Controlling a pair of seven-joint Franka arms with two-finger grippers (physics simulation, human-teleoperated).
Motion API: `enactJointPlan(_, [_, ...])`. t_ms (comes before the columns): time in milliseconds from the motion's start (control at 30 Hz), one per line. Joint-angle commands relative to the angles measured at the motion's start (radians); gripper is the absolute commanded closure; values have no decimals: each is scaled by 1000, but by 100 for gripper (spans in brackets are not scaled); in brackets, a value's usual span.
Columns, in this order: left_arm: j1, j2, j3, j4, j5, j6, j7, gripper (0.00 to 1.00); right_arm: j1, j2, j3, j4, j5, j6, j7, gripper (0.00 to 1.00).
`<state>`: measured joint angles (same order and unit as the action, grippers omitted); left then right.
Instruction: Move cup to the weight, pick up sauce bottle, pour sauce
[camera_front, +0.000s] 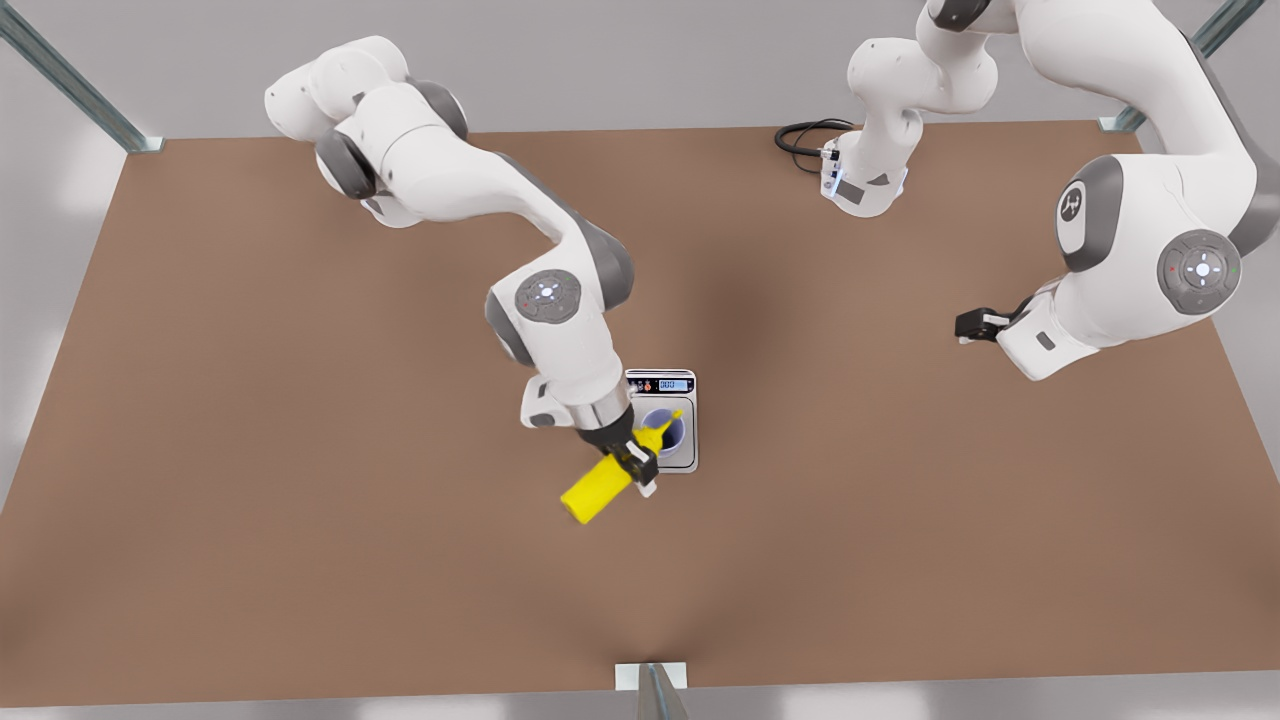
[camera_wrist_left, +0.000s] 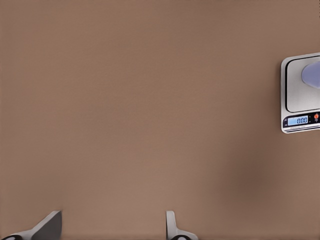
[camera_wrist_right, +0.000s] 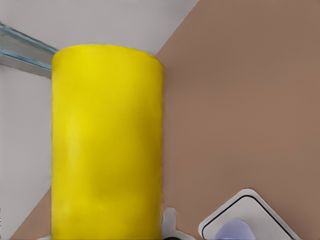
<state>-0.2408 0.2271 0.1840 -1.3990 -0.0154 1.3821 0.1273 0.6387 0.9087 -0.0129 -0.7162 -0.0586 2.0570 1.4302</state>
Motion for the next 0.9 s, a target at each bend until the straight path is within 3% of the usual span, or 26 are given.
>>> enactJointPlan(0, [0,0,0,0,0,0,0,0,1,1,5,-3,-6,28,-5,72])
enactJointPlan(133, [0,0,0,0,0,0,0,0,-1,13,16,-16,-95,32,-77,72])
enactJointPlan(200, [0,0,0,0,0,0,0,0,-22,25,105,-38,-230,29,-77,73])
enactJointPlan(367, [0,1,0,0,0,0,0,0,-33,56,110,-52,-282,31,-77,72])
enactJointPlan(433, [0,1,0,-2,0,0,0,0,-33,56,208,-83,-426,22,-68,73])
enactJointPlan(600, [0,1,0,-2,0,0,0,0,-21,67,220,-118,-512,23,-68,72])
enactJointPlan(633, [0,1,0,-2,0,0,0,0,-21,73,264,-128,-586,22,-67,72])
enactJointPlan(867, [0,1,0,0,0,0,0,0,-21,82,264,-169,-685,25,-73,72])
